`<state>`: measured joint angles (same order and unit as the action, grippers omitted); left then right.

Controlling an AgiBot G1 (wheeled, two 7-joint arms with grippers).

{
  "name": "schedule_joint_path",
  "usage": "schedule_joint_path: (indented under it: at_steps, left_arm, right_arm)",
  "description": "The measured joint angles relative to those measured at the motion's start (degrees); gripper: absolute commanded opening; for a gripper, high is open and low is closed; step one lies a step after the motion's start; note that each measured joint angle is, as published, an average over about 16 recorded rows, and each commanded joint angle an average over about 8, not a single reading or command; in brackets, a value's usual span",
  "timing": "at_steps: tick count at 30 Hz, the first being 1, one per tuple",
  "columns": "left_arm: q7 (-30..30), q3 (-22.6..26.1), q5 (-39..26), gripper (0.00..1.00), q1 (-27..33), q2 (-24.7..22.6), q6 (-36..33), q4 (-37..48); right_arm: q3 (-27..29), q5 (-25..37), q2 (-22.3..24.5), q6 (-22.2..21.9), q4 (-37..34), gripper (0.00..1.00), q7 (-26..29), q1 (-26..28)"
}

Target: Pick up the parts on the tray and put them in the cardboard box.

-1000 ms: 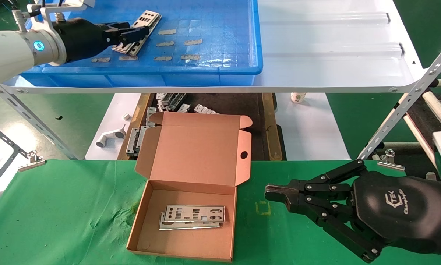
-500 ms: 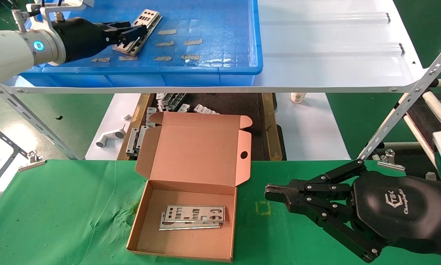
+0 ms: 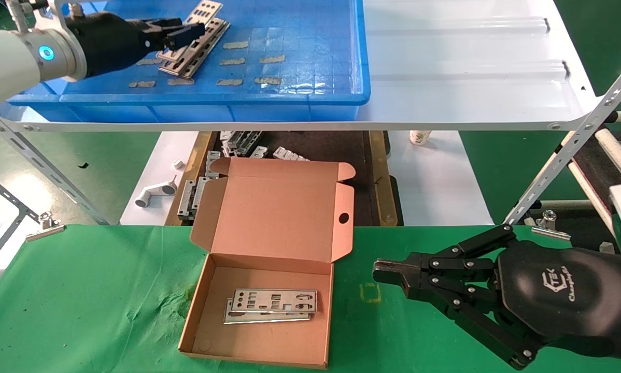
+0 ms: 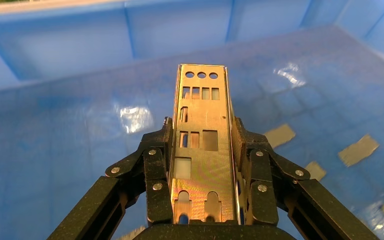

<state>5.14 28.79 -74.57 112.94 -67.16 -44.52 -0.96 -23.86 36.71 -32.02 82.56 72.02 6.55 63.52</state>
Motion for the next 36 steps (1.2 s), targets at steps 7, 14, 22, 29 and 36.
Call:
schedule_joint_path:
  at_steps: [7,14,22,29,36]
  left_arm:
    - [-2.5,0.0,0.1,0.0,1.4,1.9,-5.7,-1.5]
    - [-7.7,0.1,0.2,0.0,2.8,5.3,-16.8,-3.9]
    - [-15.8,0.5,0.3,0.0,3.2,9.2,-32.6,-6.5]
    - [-23.1,1.6,0.9,0.0,1.4,11.7,-42.9,-10.1]
    - [-26.9,4.5,4.2,0.0,-3.5,14.3,-47.2,-18.0]
  right_arm:
    - [0.0,0.0,0.0,0.0,0.0,0.0,0.0,0.0]
    - [0.0,0.0,0.0,0.0,0.0,0.0,0.0,0.0]
    - [0.0,0.0,0.0,0.0,0.0,0.0,0.0,0.0]
    - [0.0,0.0,0.0,0.0,0.0,0.0,0.0,0.0]
    - [0.0,0.0,0.0,0.0,0.0,0.0,0.0,0.0]
